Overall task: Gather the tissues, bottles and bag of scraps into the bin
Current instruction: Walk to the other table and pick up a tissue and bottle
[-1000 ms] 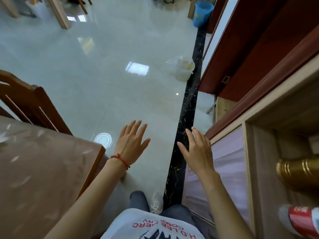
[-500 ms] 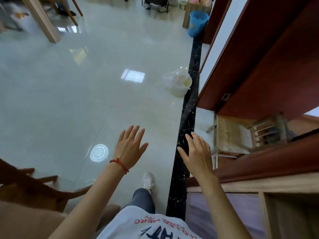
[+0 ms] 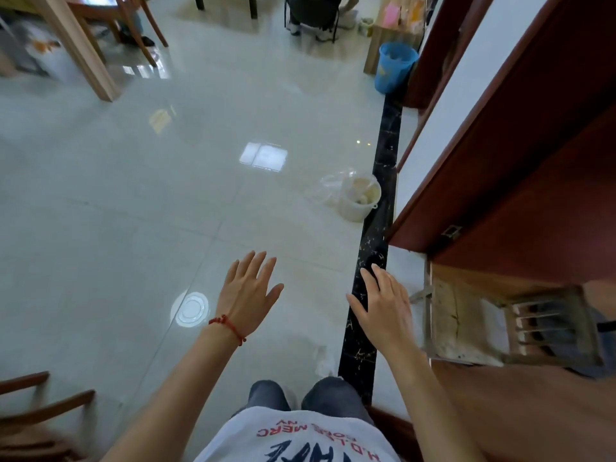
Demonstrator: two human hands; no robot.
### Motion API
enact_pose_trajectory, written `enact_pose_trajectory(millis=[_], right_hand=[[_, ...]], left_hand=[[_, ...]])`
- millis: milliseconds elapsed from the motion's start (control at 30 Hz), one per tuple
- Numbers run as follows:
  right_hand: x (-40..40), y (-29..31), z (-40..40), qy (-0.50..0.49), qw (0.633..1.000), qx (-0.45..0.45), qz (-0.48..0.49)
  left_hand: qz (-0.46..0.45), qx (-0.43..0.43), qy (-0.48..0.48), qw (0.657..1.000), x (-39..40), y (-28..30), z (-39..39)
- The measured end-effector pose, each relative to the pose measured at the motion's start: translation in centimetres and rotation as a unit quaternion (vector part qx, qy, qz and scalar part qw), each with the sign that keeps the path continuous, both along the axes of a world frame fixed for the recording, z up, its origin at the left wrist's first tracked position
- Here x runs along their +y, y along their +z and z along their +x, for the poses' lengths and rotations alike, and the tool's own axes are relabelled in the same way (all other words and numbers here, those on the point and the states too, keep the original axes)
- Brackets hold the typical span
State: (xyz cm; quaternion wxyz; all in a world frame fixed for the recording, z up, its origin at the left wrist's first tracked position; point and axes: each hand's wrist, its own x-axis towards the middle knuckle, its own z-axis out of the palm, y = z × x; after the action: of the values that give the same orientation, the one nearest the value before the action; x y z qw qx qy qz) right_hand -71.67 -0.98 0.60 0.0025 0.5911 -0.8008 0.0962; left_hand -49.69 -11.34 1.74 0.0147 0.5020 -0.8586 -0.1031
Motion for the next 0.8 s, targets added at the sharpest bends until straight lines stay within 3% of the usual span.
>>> enact_pose_trajectory(millis=[200, 400, 800], right_hand=[[-7.8, -0.4, -4.3, 0.063, 0.998, 0.006, 0.008], [-16.4, 0.7, -6.8, 0.193, 0.981, 0.017, 0.013], [-26.4, 1.7, -0.2, 0.457, 0.888, 0.003, 0.054]], left_hand=[[0.021, 0.001, 0.07, 0.997, -4.6, -0.1, -2.8], [0.015, 0.014, 0.185, 0.983, -7.5, 0.9, -3.8], [0.028, -0.004, 0.417, 0.909, -5.3, 0.6, -0.2]])
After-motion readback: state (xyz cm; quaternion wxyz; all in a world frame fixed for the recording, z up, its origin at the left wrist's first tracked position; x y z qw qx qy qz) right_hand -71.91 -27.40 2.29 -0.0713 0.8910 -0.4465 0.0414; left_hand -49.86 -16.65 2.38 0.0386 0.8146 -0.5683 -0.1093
